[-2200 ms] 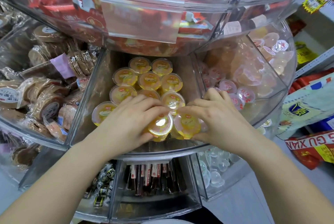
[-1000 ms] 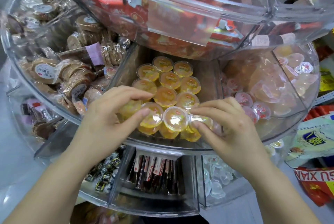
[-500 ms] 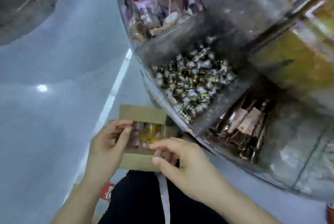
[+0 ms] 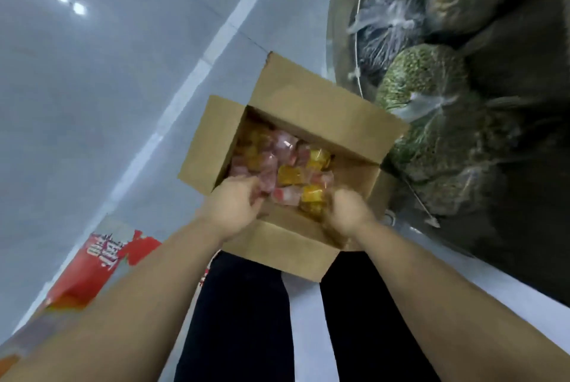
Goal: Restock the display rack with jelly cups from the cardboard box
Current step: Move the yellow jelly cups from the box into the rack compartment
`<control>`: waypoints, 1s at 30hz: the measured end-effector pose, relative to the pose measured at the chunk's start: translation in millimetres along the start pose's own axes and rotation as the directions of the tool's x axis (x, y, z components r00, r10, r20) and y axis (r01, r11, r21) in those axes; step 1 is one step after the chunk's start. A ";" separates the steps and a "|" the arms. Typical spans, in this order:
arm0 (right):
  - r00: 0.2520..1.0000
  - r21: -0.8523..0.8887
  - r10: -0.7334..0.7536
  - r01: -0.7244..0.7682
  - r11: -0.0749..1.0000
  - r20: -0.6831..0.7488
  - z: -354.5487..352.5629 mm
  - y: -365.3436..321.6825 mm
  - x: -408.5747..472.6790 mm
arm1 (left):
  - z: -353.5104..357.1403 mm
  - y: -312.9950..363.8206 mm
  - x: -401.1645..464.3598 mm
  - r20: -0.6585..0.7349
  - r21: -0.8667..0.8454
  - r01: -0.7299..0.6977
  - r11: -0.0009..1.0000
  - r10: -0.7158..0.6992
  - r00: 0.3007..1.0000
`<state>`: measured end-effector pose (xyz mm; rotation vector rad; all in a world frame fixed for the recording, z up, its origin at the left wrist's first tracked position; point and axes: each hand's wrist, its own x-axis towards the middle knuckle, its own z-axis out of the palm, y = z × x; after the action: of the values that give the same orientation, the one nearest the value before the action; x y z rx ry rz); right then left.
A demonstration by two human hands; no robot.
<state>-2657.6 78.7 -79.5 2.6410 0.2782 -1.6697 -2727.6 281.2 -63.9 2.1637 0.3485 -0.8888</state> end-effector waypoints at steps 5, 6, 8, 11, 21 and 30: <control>0.997 -0.313 -0.079 0.079 0.947 0.015 19.5 -0.9 67.3 | 45.1 -13.6 89.8 0.167 0.169 -0.087 0.982 0.058 0.984; 0.997 -0.323 -0.043 0.060 0.944 0.059 24.7 1.7 75.0 | 54.0 -13.7 103.4 0.203 0.193 -0.097 0.976 0.057 0.977; 0.995 -0.339 -0.036 0.065 0.938 0.093 35.9 9.3 85.8 | 71.4 -12.9 125.9 0.288 0.245 -0.125 0.961 0.051 0.956; 0.996 -0.416 -0.075 0.084 0.906 0.039 45.9 14.5 95.1 | 95.0 -16.1 149.5 0.372 0.381 -0.215 0.899 0.064 0.926; 0.942 -0.252 -0.131 0.051 0.966 -0.310 33.9 12.5 55.1 | 108.4 -6.2 145.2 0.120 0.416 -0.178 0.892 0.141 0.983; 0.876 0.509 0.090 0.189 0.840 -0.474 -44.3 -18.8 -114.3 | -21.1 62.9 -16.9 -0.112 -0.825 0.014 0.565 -0.187 0.976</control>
<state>-2668.5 84.8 44.0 3.4902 -0.1708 -1.1876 -2698.4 254.8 -7.9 1.3281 0.8147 -0.4139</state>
